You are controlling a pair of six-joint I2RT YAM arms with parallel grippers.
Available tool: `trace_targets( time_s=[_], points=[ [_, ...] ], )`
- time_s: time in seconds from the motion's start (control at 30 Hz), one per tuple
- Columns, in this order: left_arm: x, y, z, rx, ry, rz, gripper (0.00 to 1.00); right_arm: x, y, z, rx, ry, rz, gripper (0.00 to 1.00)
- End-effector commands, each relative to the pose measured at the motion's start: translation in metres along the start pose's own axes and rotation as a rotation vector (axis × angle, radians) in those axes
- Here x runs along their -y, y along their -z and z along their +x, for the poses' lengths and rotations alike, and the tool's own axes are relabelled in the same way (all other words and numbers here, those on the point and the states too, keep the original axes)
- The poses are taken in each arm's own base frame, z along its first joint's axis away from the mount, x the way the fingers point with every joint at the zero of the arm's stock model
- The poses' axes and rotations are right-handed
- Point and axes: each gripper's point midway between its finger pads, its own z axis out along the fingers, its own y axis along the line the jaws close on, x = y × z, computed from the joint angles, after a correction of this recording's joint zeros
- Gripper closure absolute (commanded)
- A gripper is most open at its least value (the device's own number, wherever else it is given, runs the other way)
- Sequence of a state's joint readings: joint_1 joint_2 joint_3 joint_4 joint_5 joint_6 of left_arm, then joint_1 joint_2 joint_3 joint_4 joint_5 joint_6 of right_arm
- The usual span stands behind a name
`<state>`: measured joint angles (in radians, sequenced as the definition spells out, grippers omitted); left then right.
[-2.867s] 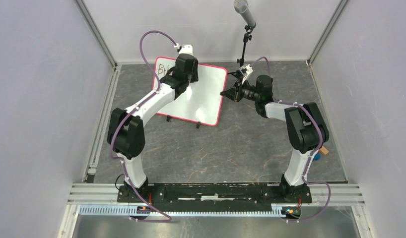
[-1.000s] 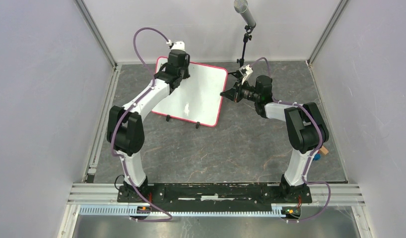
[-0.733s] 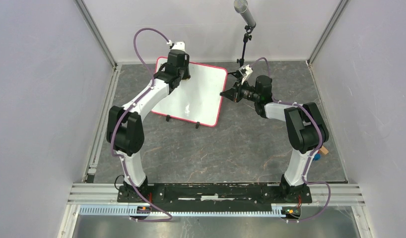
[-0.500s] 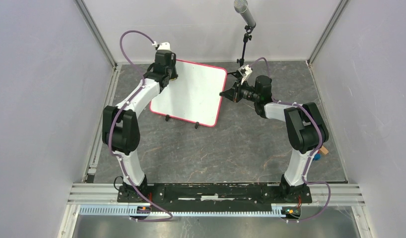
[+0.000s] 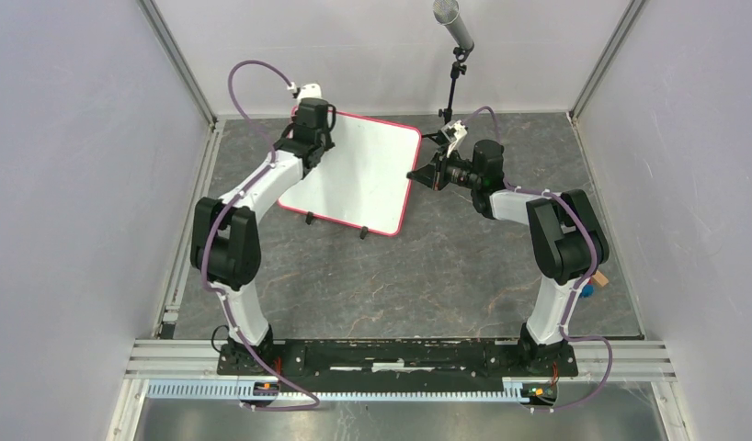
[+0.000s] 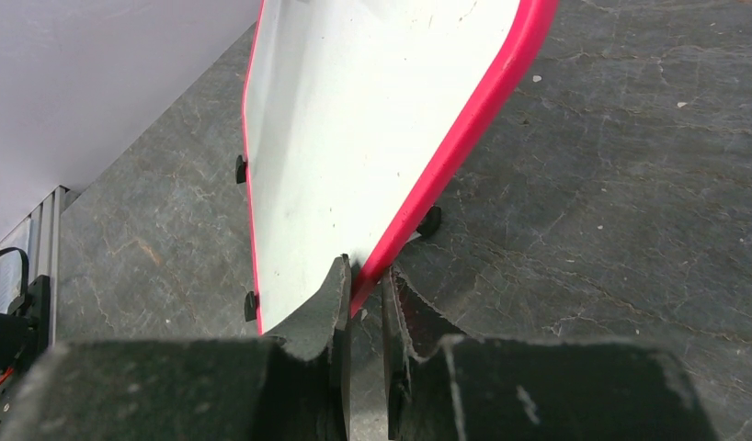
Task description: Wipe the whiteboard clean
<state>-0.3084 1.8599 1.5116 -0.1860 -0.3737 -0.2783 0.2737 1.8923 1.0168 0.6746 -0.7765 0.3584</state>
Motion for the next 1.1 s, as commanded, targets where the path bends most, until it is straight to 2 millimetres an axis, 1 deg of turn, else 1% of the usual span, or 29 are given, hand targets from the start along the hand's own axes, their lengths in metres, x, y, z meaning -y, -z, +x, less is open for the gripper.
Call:
trace_targets(
  time_s=[0.0, 0.07, 0.1, 0.17, 0.23, 0.3, 0.4, 0.43, 0.5, 0.57, 0.63, 0.7, 0.83, 0.93, 1.03, 1.07],
  points=[
    [0.062, 0.02, 0.013, -0.012, -0.055, 0.118, 0.76, -0.008, -0.002, -0.012, 0.022, 0.096, -0.027, 1.0],
    [0.067, 0.02, 0.014, -0.012, -0.053, 0.135, 0.75, -0.008, -0.002, -0.011, 0.021, 0.095, -0.027, 1.0],
    [0.065, 0.018, 0.013, -0.011, -0.048, 0.131, 0.75, -0.009, -0.002, -0.011, 0.022, 0.096, -0.027, 1.0],
    [0.055, 0.011, 0.013, -0.022, -0.026, 0.121, 0.75, -0.008, -0.002, -0.012, 0.023, 0.095, -0.026, 1.0],
    [0.038, 0.004, 0.014, -0.036, 0.012, 0.107, 0.75, -0.009, -0.002, -0.012, 0.024, 0.096, -0.027, 1.0],
    [0.013, -0.005, 0.014, -0.043, 0.046, 0.073, 0.75, -0.009, -0.002, -0.012, 0.024, 0.095, -0.027, 1.0],
    [-0.024, -0.014, 0.024, -0.068, 0.078, 0.013, 0.75, -0.009, -0.003, -0.012, 0.025, 0.094, -0.028, 1.0],
    [-0.033, -0.016, 0.029, -0.078, 0.086, -0.003, 0.75, -0.008, -0.003, -0.012, 0.025, 0.093, -0.028, 1.0],
    [-0.047, -0.018, 0.039, -0.096, 0.095, -0.025, 0.75, -0.009, -0.004, -0.012, 0.024, 0.09, -0.032, 1.0],
    [-0.052, -0.019, 0.043, -0.1, 0.096, -0.039, 0.75, -0.009, -0.005, -0.012, 0.024, 0.089, -0.033, 1.0],
    [-0.053, -0.018, 0.041, -0.096, 0.104, -0.043, 0.75, -0.009, -0.005, -0.011, 0.023, 0.089, -0.035, 1.0],
    [-0.053, -0.016, 0.031, -0.077, 0.114, -0.04, 0.75, -0.01, -0.005, -0.012, 0.022, 0.092, -0.035, 1.0],
    [-0.042, -0.012, -0.004, -0.029, 0.124, 0.001, 0.75, -0.01, -0.006, -0.012, 0.023, 0.092, -0.037, 1.0],
    [-0.022, -0.007, -0.026, 0.013, 0.115, 0.046, 0.75, -0.011, -0.006, -0.013, 0.024, 0.093, -0.038, 1.0],
    [0.003, -0.004, -0.04, 0.037, 0.093, 0.086, 0.75, -0.011, -0.006, -0.012, 0.021, 0.093, -0.038, 1.0],
    [0.009, -0.005, -0.042, 0.037, 0.088, 0.096, 0.75, -0.011, -0.006, -0.012, 0.021, 0.094, -0.038, 1.0]
  ],
)
